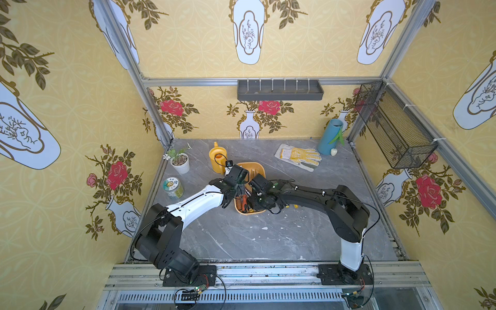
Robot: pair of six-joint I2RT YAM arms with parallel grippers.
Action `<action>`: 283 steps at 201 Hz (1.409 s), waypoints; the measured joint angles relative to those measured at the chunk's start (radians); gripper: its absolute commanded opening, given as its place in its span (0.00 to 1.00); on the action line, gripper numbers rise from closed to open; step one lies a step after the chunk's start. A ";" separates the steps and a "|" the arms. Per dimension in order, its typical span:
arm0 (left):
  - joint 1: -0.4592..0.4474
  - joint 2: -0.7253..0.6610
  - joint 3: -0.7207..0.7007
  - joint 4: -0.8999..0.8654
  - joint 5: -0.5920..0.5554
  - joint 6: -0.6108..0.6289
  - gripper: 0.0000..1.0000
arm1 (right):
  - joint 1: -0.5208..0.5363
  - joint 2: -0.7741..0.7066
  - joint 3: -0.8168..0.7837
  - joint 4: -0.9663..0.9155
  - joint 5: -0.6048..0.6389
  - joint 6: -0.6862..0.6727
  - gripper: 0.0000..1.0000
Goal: Take out the screwdriver from the storage box
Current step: Pick up the screwdriver from the storage box.
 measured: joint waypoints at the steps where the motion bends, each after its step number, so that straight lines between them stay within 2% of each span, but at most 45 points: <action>1: 0.000 0.000 0.000 0.000 0.000 0.000 0.00 | 0.000 0.000 0.000 0.000 0.000 0.000 0.28; 57: 0.000 0.000 -0.002 0.000 0.004 0.000 0.00 | -0.002 -0.021 -0.009 0.005 0.004 -0.003 0.00; 212: 0.000 0.012 -0.002 0.001 0.004 0.000 0.00 | -0.002 -0.098 -0.039 0.055 0.005 -0.049 0.00; 283: 0.000 0.019 -0.005 0.004 -0.001 0.000 0.00 | -0.022 -0.183 -0.040 0.046 0.064 -0.088 0.00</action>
